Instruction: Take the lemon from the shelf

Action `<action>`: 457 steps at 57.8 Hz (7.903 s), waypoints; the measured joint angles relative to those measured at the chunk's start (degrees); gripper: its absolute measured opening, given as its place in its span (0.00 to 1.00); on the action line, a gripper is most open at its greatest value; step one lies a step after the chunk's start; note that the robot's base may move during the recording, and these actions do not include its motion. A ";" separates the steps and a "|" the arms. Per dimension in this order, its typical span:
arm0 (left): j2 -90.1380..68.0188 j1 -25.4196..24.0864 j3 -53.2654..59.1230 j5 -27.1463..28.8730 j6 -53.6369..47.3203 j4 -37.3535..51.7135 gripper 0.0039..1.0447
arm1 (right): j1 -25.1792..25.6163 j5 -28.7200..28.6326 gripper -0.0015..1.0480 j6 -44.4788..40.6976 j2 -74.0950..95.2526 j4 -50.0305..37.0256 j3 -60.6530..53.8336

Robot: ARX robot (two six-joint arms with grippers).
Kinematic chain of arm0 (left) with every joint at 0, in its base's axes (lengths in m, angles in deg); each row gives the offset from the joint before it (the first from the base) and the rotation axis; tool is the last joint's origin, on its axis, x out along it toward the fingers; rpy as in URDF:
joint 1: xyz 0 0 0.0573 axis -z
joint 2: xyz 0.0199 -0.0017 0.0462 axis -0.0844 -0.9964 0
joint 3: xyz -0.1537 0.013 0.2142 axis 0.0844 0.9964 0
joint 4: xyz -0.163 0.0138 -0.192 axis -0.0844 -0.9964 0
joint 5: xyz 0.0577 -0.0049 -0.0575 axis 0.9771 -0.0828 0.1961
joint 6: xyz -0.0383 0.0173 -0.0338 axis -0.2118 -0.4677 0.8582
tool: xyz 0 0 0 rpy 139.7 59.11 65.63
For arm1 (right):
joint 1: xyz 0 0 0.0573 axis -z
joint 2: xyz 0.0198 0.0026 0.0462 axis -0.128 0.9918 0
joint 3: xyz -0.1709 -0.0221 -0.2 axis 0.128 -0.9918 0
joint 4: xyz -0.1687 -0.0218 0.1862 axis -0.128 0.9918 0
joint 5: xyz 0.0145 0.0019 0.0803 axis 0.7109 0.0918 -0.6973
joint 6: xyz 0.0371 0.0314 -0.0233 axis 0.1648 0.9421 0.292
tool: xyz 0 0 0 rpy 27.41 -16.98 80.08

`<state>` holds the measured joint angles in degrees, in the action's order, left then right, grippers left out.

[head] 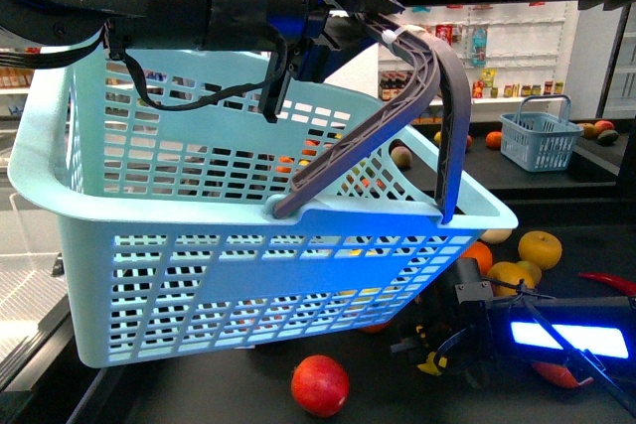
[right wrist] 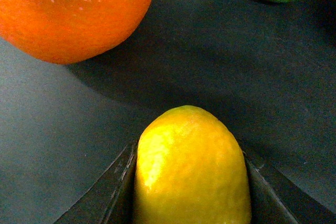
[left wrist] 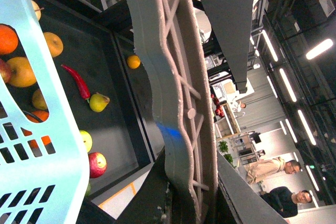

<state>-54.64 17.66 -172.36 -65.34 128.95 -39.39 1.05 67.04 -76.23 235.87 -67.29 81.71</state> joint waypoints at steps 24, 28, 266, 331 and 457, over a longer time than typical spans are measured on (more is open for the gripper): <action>0.00 0.00 0.00 -0.02 0.00 0.00 0.11 | 4.35 0.44 0.43 2.67 -16.68 -11.39 -27.39; 0.00 0.00 0.00 0.00 0.00 0.00 0.11 | 6.23 0.42 0.43 3.06 -21.49 -13.68 -32.81; -0.07 -0.02 0.00 -0.04 -0.13 -0.02 0.11 | 6.36 -1.27 0.03 5.79 -185.96 -5.33 -150.24; -0.33 -0.79 0.02 10.38 4.70 3.91 0.10 | 6.36 -1.11 0.93 5.77 -186.24 -5.46 -150.24; -17.84 -42.03 10.23 19.91 27.30 48.57 0.44 | 6.36 -1.14 0.93 5.77 -186.31 -5.46 -150.24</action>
<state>-72.47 -24.37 -162.13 -45.43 156.25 9.18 7.41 65.90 -70.46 49.57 -72.76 -68.53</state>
